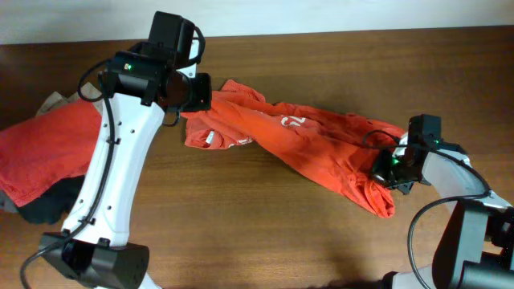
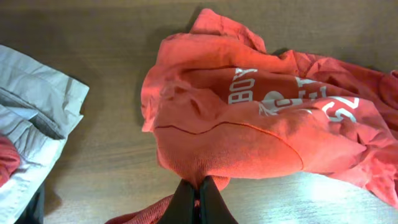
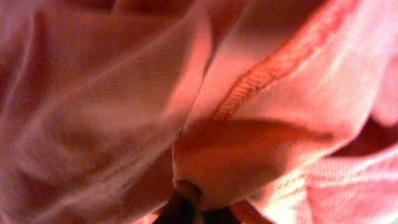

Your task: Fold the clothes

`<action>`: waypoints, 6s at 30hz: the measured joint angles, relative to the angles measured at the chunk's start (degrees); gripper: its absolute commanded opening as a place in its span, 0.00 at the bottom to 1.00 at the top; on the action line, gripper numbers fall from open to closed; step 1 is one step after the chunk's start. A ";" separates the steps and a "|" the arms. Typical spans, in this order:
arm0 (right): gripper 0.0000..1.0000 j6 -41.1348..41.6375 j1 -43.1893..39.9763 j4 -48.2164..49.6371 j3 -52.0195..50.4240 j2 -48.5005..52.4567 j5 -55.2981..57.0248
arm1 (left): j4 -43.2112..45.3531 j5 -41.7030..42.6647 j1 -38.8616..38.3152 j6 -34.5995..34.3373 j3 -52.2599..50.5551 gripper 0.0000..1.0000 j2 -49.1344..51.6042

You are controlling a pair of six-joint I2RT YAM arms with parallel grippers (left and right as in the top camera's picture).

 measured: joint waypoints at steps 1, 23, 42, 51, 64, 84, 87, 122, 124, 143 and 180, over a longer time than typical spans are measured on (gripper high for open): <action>0.04 0.26 -0.02 0.26 0.00 0.00 0.07 | -0.15 0.00 0.00 0.00 0.00 0.01 0.00; 0.90 -2.78 -13.75 -11.15 20.15 0.55 -5.22 | -1.03 -0.02 2.23 0.00 0.00 0.01 0.00; 0.76 -11.37 -5.62 -15.04 8.74 2.08 1.40 | -0.33 -0.20 2.23 0.00 0.00 0.00 0.00; 0.27 -11.08 -5.64 -9.51 4.39 2.23 2.58 | -0.33 -0.20 2.23 0.00 0.00 0.00 0.00; 0.04 -11.34 -5.64 -17.29 7.39 -0.72 -3.52 | -0.31 -0.20 2.23 1.05 0.00 0.01 0.00; 0.04 -9.51 -10.80 -21.42 43.82 -17.81 -2.89 | -7.50 -2.67 2.73 4.11 21.84 0.00 -0.13; 0.04 -8.26 -12.57 -22.75 47.15 -17.81 -1.60 | -8.20 -5.18 3.06 4.33 28.61 0.00 -0.37; 0.04 -5.25 -16.70 -44.02 95.21 -18.36 -2.82 | -0.96 2.03 4.22 5.57 51.39 0.00 -23.98; 0.04 -4.83 -16.70 -45.68 96.08 -18.45 -1.97 | -1.75 2.05 4.22 5.60 51.21 0.00 -24.06; 0.08 -6.25 -16.46 -53.94 96.96 10.38 1.57 | -0.72 -1.42 4.22 6.32 41.70 0.01 7.93; 0.67 -16.65 5.31 -58.31 89.02 31.26 1.22 | -21.73 -6.58 5.46 10.75 41.88 0.27 30.60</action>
